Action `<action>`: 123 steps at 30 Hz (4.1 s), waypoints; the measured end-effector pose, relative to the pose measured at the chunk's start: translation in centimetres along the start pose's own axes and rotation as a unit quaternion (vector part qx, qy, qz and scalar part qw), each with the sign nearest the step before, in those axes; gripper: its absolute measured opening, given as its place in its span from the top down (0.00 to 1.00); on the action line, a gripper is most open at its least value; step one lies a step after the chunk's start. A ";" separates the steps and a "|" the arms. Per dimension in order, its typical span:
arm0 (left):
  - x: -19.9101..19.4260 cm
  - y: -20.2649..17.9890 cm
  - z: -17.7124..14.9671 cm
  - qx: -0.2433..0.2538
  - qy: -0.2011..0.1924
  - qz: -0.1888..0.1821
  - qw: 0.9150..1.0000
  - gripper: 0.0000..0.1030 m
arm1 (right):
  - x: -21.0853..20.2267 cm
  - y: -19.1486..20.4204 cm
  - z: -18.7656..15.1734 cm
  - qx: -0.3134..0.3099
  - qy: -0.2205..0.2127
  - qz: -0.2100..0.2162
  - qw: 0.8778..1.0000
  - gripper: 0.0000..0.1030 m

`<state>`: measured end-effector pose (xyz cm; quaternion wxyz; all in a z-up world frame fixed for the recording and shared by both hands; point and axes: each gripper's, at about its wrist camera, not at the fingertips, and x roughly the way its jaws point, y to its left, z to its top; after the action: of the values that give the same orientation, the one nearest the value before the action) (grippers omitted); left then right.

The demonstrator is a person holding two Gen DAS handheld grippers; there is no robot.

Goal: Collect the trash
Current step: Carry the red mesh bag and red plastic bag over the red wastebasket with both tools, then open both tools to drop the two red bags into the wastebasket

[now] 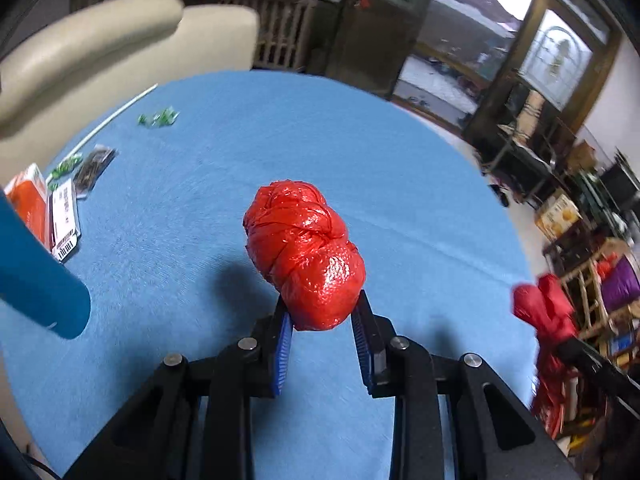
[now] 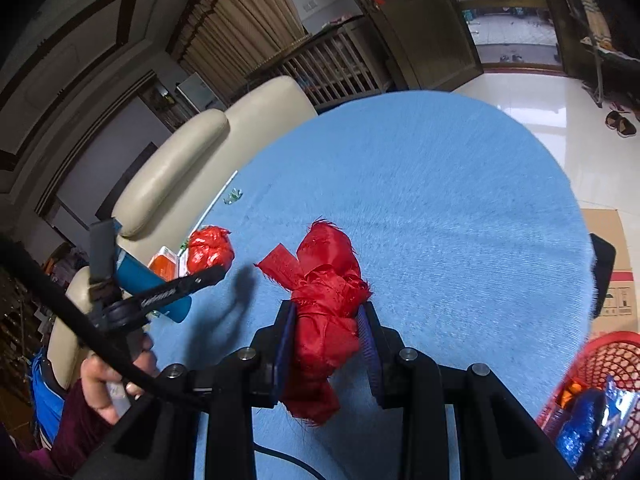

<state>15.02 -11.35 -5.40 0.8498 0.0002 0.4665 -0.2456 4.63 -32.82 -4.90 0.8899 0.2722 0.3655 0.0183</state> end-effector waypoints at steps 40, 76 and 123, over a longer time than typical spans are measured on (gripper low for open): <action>-15.3 -15.2 -7.0 0.188 -0.073 -0.096 0.975 0.71 | -20.7 -2.0 -5.3 -0.007 -0.130 -0.058 0.990 0.67; -12.9 -21.5 -7.2 0.250 -0.038 -0.133 0.958 0.71 | -25.5 -8.9 -5.8 0.029 -0.133 -0.082 0.987 0.67; -5.5 -27.6 -8.8 0.301 0.083 -0.209 0.927 0.71 | -23.5 -18.0 -8.9 0.128 -0.075 -0.097 0.984 0.67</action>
<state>-5.92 -31.29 0.25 0.6971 0.1787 0.4293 -0.5457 -21.42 -49.44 -4.02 0.8704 0.3477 0.3213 -0.1354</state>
